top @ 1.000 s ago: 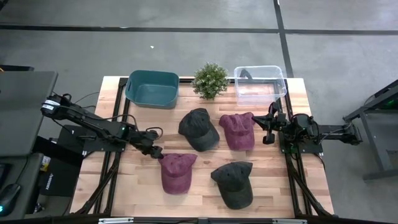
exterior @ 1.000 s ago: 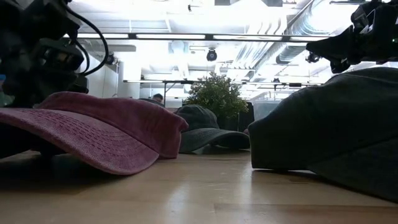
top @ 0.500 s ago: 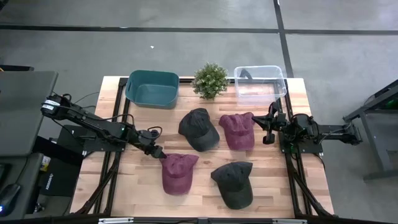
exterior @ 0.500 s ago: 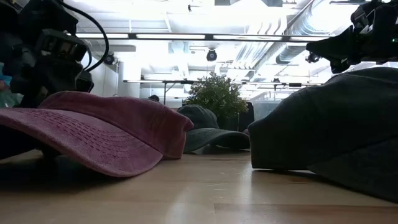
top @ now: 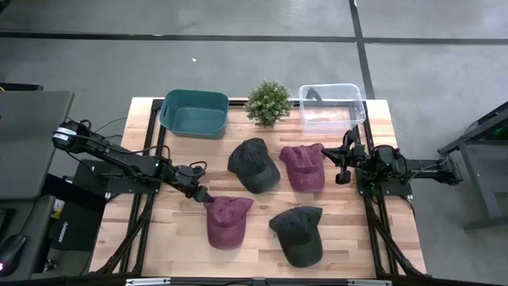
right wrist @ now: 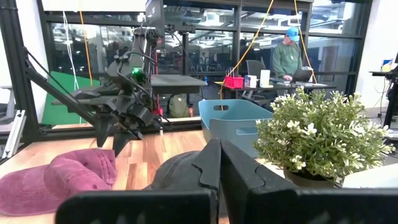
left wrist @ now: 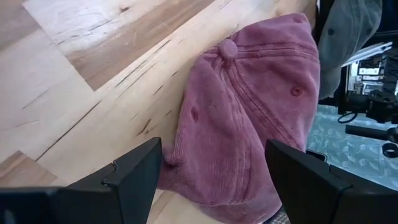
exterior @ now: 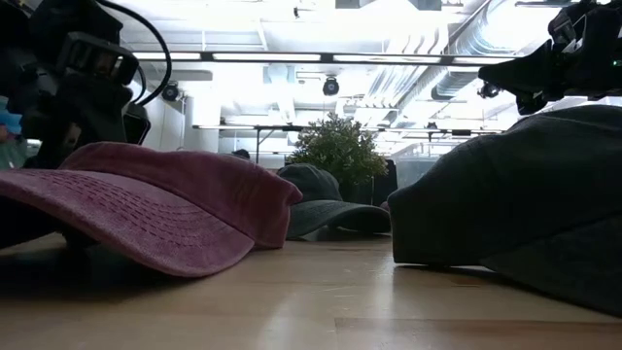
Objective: Pick & Place hat
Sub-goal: Put the bottom dark red cap into the blue bin
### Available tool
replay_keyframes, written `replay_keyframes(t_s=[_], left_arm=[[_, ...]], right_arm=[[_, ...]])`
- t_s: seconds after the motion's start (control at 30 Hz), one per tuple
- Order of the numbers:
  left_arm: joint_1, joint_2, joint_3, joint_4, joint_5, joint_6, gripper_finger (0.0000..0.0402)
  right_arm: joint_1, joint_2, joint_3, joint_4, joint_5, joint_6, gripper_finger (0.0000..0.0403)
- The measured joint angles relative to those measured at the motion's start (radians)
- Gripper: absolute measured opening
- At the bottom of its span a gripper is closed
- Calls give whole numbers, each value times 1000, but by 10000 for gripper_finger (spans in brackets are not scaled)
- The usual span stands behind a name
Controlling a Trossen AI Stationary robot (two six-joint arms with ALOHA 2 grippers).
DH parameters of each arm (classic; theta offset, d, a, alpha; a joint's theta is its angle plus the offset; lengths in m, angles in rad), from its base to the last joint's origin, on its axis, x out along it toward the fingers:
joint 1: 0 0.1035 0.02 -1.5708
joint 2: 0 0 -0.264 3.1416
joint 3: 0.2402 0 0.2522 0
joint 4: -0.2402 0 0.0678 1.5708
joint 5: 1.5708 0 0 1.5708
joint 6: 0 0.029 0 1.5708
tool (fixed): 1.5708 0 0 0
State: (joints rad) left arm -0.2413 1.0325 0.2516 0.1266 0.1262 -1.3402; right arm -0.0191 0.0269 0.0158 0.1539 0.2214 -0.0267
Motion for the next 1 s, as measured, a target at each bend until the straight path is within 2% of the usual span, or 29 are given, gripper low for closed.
replay_keyframes(t_s=[0.23, 0.73, 1.0], left_arm=[[0, 4, 0, -2, -1, 0, 278], [0, 129, 1, 104, 7, 0, 278], [0, 134, 1, 117, 11, -4, 278]], right_arm=[[0, 0, 0, 0, 0, 0, 0], [0, 0, 0, 0, 0, 0, 0], [0, 0, 0, 0, 0, 0, 0]])
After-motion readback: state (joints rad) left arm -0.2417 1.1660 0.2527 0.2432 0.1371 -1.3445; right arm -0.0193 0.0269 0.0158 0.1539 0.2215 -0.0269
